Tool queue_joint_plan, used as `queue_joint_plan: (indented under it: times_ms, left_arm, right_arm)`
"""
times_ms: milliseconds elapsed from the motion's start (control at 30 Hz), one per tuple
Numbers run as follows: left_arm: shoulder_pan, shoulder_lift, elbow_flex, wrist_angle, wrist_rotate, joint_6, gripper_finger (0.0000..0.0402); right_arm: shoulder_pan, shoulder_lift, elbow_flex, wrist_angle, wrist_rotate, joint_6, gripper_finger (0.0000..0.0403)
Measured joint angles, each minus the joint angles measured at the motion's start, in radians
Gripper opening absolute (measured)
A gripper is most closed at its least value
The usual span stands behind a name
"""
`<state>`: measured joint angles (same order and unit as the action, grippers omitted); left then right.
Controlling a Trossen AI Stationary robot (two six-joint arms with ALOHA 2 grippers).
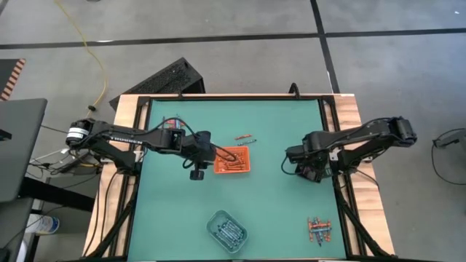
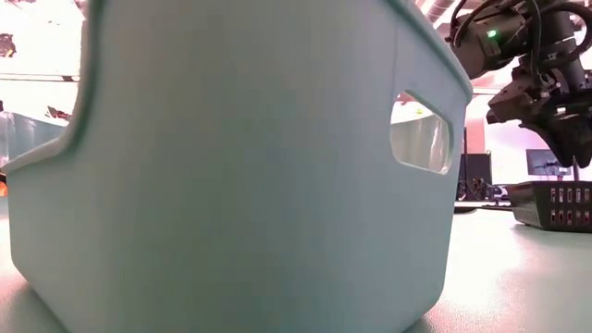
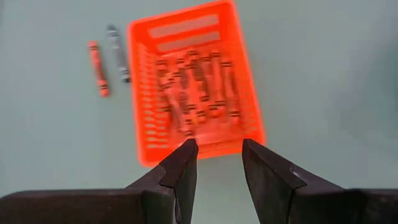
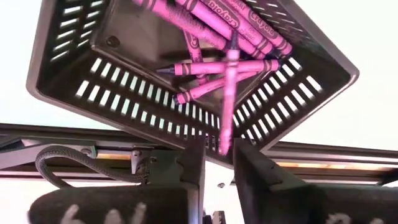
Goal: Sort crayons
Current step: Put the purple crayon into the black bin, then put the blue crayon into the blue bin
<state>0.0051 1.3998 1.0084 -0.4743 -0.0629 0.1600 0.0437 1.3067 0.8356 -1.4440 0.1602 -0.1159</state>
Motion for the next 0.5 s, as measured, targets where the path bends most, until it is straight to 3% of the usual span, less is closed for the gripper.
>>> queue_joint_plan:
  times_ms: [267,500]
  left_arm:
    - [-0.034,0.005,0.000,-0.062,0.298,0.001,0.0118]
    - [-0.121,0.036,-0.016,-0.043,0.324,-0.042,0.0118]
  right_arm:
    - [0.000,-0.051,0.039,-0.008,0.033,0.073,0.0096]
    - [0.029,-0.092,0.113,0.071,0.031,0.147,0.0097]
